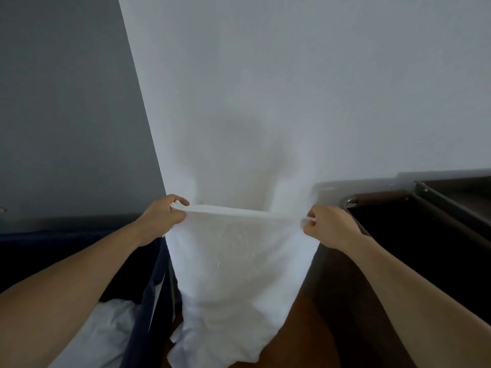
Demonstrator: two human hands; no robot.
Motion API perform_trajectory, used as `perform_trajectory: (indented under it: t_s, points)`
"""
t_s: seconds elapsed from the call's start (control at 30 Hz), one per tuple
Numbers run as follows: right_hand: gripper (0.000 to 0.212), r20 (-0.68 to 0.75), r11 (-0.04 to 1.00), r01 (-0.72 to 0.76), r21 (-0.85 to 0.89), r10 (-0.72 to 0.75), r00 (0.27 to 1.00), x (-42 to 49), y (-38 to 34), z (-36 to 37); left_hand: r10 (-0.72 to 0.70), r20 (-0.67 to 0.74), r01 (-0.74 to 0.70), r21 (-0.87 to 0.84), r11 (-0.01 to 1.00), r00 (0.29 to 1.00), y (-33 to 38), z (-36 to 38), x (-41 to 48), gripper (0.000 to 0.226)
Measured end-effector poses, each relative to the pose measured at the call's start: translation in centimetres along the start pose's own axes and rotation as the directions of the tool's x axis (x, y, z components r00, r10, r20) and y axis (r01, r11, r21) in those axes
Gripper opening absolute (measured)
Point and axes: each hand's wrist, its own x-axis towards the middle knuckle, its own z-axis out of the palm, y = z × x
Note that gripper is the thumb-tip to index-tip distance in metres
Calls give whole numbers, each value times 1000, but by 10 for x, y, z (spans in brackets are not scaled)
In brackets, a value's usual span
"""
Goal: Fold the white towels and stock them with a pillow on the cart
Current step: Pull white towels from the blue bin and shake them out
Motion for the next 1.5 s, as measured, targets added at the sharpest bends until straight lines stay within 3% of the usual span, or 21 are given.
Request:
perform_trajectory:
  t_s: [0.1,0.2,0.27,0.33,0.4,0.47,0.63,0.77,0.87,0.97,1.07,1.2,1.3,1.5]
  points:
    - [14,-247,984,22,179,24,969,6,-4,-38,107,-260,-82,106,991,960,44,-22,1,16]
    - [9,-483,913,118,391,95,870,11,-19,-79,169,-520,-150,78,986,837,90,-45,0,17]
    - [10,-507,895,156,418,88,857,9,-24,-93,117,-603,-127,27,992,789,103,-51,-8,15]
    - [17,-481,914,171,368,30,876,3,-21,-97,133,-608,-85,106,991,783,105,-51,-22,16]
    - [19,-533,878,206,433,65,844,-4,-19,-105,175,-623,-104,148,983,762,109,-55,-38,13]
    - [21,-560,837,220,501,119,820,-13,-24,-114,136,-671,-131,58,990,729,116,-63,-51,13]
    - [21,-541,834,194,517,143,828,-55,-34,-119,156,-528,-91,147,985,835,111,-74,-93,13]
    - [22,-497,799,131,588,229,837,-98,-46,-111,137,-471,-117,72,990,872,93,-78,-127,12]
    - [20,-460,780,94,618,261,849,-134,-53,-104,80,-344,-89,-8,996,936,71,-81,-156,10]
    - [11,-432,832,41,553,244,868,-173,-55,-91,16,-163,-36,-119,992,986,47,-79,-185,14]
    - [7,-320,874,-46,484,226,920,-202,-51,-70,-21,40,26,-151,988,999,22,-71,-209,17]
    - [11,-113,866,-187,464,268,957,-215,-35,-33,-113,282,129,-40,991,953,-6,-58,-225,12]
    - [8,-31,868,-249,430,289,957,-213,-22,-4,-166,303,175,-2,985,938,-24,-41,-217,17]
    - [17,-48,815,-220,536,289,956,-177,-10,20,-179,119,195,-135,972,977,-27,-3,-176,8]
